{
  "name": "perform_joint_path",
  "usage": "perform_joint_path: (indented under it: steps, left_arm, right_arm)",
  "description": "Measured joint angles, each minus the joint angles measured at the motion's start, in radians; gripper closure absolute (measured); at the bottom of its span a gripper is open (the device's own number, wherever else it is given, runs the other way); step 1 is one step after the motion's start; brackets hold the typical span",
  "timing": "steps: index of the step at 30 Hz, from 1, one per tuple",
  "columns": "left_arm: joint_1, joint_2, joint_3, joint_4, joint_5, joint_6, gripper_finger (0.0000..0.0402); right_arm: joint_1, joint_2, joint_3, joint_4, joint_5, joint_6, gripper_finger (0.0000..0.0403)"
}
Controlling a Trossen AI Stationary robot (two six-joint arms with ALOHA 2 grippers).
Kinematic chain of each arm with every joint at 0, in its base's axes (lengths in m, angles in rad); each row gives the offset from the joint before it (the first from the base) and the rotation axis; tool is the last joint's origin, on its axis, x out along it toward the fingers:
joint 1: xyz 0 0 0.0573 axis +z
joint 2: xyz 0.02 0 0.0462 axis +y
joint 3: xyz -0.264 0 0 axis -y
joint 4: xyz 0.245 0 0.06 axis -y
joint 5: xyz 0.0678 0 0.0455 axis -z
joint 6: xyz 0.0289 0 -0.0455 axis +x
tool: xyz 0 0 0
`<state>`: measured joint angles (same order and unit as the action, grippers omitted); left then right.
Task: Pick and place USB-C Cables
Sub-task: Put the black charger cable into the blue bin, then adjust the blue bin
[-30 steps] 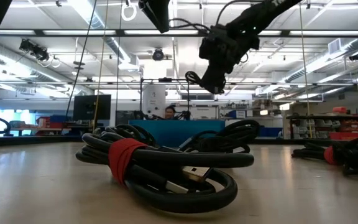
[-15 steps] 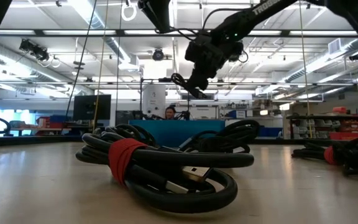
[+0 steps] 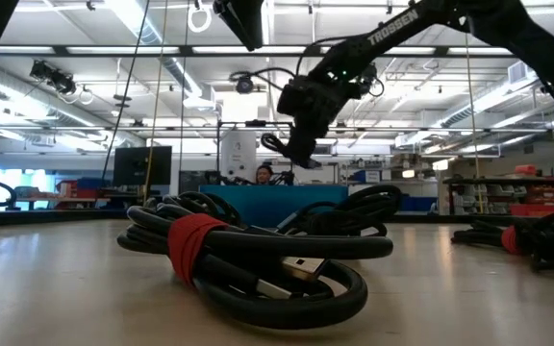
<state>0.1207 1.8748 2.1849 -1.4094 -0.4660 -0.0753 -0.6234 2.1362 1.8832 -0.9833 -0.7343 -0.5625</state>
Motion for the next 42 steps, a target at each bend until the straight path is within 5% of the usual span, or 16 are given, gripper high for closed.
perform_joint_path:
  steps: [19,25,31,42]
  left_arm:
    - [0.0,0.0,0.0,0.0,0.0,0.0,0.0171]
    - [0.0,0.0,0.0,0.0,0.0,-0.001,0.0171]
    - [0.0,0.0,0.0,0.0,0.0,-0.001,0.0171]
    - [0.0,-0.001,0.0,-0.021,0.0,-0.001,0.0171]
  right_arm:
    - [0.004,0.024,0.0,-0.08,0.083,-0.086,0.0374]
    - [0.016,0.024,0.0,-0.08,0.155,-0.085,0.0309]
    - [0.027,0.024,0.002,-0.078,0.156,-0.078,0.0301]
    - [0.055,0.023,0.31,-0.31,0.07,-0.015,0.0306]
